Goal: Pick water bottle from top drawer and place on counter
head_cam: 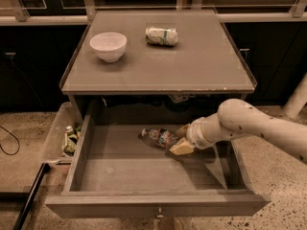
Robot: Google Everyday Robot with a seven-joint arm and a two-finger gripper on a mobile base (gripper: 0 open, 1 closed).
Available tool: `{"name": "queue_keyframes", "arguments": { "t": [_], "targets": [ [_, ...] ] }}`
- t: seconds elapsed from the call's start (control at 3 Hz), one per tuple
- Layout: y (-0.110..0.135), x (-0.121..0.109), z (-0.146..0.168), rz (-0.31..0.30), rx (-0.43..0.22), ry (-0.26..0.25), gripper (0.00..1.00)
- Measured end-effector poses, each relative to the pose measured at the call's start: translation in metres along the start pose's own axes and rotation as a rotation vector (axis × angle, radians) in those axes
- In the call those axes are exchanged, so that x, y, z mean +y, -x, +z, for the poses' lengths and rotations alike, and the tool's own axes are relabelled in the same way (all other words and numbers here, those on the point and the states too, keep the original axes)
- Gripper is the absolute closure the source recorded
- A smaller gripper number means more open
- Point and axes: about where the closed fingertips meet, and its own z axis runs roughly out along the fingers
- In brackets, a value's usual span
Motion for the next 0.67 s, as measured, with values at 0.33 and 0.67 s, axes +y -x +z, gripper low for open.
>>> {"name": "queue_keyframes", "arguments": {
  "t": [0.33, 0.67],
  "targets": [
    [-0.001, 0.004, -0.006, 0.014, -0.007, 0.041, 0.89],
    [0.009, 0.019, -0.036, 0.013, 0.001, 0.091, 1.0]
  ]
}}
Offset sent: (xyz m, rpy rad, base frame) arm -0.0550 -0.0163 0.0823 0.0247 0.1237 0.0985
